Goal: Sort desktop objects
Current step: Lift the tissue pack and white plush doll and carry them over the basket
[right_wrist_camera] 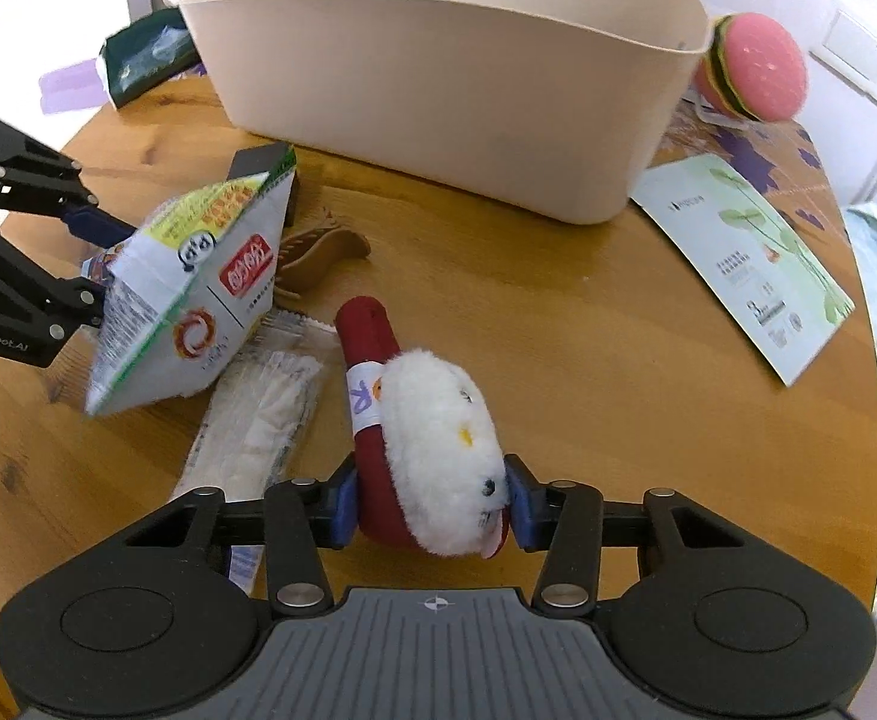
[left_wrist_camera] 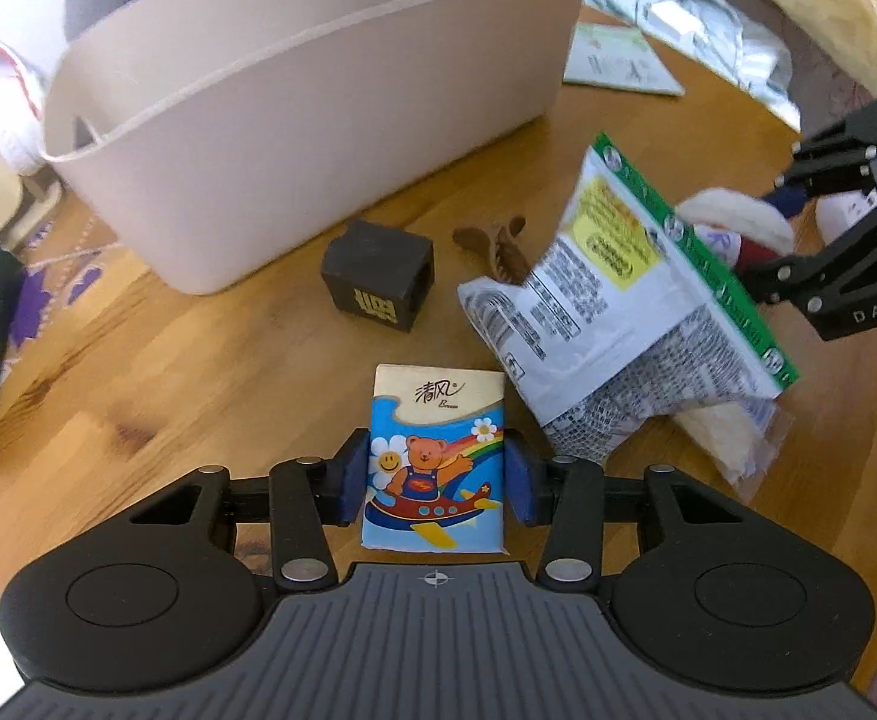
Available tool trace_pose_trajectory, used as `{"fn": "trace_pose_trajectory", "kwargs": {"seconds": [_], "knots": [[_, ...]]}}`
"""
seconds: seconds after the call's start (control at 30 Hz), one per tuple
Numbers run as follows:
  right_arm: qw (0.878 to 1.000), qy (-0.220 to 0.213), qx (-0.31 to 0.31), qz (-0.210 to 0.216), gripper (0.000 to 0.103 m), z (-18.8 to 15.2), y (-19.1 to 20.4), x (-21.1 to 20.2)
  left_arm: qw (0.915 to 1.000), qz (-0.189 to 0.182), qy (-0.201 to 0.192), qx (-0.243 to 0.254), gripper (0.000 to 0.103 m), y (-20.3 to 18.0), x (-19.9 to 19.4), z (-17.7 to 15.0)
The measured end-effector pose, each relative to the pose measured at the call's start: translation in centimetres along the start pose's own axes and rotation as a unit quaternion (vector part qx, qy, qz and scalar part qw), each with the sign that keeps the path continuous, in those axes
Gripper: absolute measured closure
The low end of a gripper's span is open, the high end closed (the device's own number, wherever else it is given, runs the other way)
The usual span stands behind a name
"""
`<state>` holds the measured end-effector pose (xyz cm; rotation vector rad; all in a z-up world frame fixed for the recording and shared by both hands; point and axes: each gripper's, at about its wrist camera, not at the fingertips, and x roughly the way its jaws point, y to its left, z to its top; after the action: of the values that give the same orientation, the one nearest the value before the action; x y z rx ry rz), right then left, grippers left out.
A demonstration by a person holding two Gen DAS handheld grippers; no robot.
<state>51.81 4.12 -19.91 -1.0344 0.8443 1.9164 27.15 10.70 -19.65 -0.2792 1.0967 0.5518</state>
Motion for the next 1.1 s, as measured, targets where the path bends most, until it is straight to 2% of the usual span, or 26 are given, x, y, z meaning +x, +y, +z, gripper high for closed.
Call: {"fn": "trace_pose_trajectory", "kwargs": {"seconds": [0.37,0.5,0.8,0.93,1.1], "knots": [[0.996,-0.029,0.085,0.026,0.058,-0.2,-1.6,-4.1,0.9976,0.028,-0.050,-0.038,0.056,1.4,-5.2,0.0],[0.993,-0.058,0.102,0.031,0.058,0.6,-2.3,-6.2,0.9958,0.038,-0.068,-0.048,0.056,2.0,-6.9,0.8],[0.989,-0.115,0.089,0.034,0.061,4.0,-3.8,-9.3,0.9913,0.055,-0.100,-0.066,0.056,3.4,-8.6,3.9],[0.988,-0.131,0.074,0.031,0.066,5.5,-3.6,-9.9,0.9887,0.060,-0.111,-0.080,0.056,3.7,-8.6,5.6],[0.987,-0.148,0.047,0.034,0.066,7.0,-3.0,-10.2,0.9855,0.055,-0.134,-0.088,0.056,3.8,-9.1,7.7]]}}
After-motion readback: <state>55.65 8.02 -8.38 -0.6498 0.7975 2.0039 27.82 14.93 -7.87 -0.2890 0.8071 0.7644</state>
